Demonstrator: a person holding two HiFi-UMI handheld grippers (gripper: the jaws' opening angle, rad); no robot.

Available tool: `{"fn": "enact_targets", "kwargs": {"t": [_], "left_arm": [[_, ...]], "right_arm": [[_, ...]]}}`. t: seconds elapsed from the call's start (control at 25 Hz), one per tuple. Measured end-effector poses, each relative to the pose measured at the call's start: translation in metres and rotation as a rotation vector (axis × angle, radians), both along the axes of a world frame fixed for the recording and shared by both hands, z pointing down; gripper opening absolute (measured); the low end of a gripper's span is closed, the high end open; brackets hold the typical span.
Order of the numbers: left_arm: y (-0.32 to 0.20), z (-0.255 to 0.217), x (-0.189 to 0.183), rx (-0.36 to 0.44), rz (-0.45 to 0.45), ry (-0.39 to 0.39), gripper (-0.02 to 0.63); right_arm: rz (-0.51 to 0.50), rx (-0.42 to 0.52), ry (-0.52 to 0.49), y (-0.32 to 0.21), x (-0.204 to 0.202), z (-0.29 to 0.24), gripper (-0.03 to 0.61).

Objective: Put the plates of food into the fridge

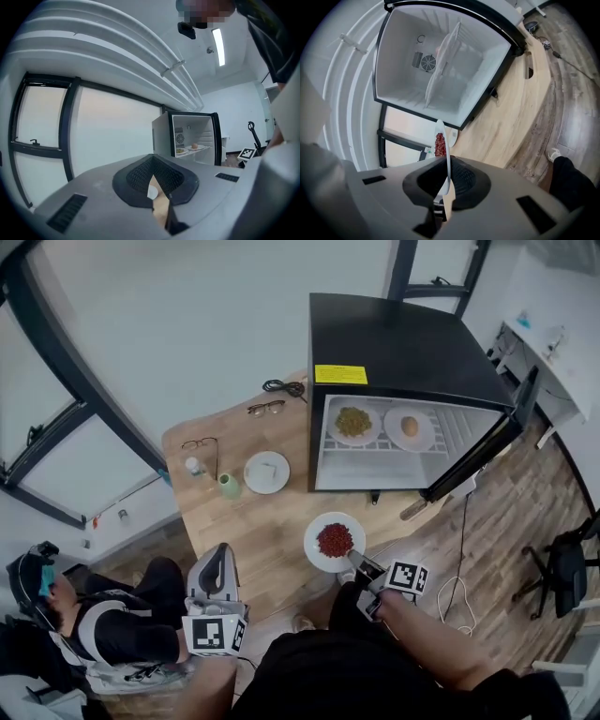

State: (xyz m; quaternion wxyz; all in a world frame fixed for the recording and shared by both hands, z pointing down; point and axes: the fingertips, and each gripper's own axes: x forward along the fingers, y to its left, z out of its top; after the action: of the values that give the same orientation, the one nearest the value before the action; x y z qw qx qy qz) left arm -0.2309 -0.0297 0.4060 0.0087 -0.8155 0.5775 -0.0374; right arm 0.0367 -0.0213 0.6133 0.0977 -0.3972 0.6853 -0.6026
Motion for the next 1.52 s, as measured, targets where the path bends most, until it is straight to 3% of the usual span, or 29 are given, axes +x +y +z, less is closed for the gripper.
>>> {"fn": "enact_targets", "kwargs": {"t": [0.24, 0.6, 1.24, 1.52], "left_arm": [[-0.038, -0.011, 0.026, 0.014, 0.012, -0.001, 0.003], [-0.089, -0.019, 0.054, 0.014, -0.008, -0.023, 0.003], [-0.137, -0.015, 0.060, -0.027, -0.115, -0.060, 0.003], [-0.135, -0.013, 0.043, -0.057, -0.192, -0.066, 0.003]], "right_arm": [[0.060, 0.017, 0.009, -0.039, 0.042, -0.010, 0.032], [0.099, 0.002, 0.013, -0.108, 0.072, -0.003, 0.032], [0.099, -0.066, 0.019, -0.198, 0.087, 0.026, 0.032], [0.107, -0.088, 0.025, -0.232, 0.088, 0.043, 0.034]]}}
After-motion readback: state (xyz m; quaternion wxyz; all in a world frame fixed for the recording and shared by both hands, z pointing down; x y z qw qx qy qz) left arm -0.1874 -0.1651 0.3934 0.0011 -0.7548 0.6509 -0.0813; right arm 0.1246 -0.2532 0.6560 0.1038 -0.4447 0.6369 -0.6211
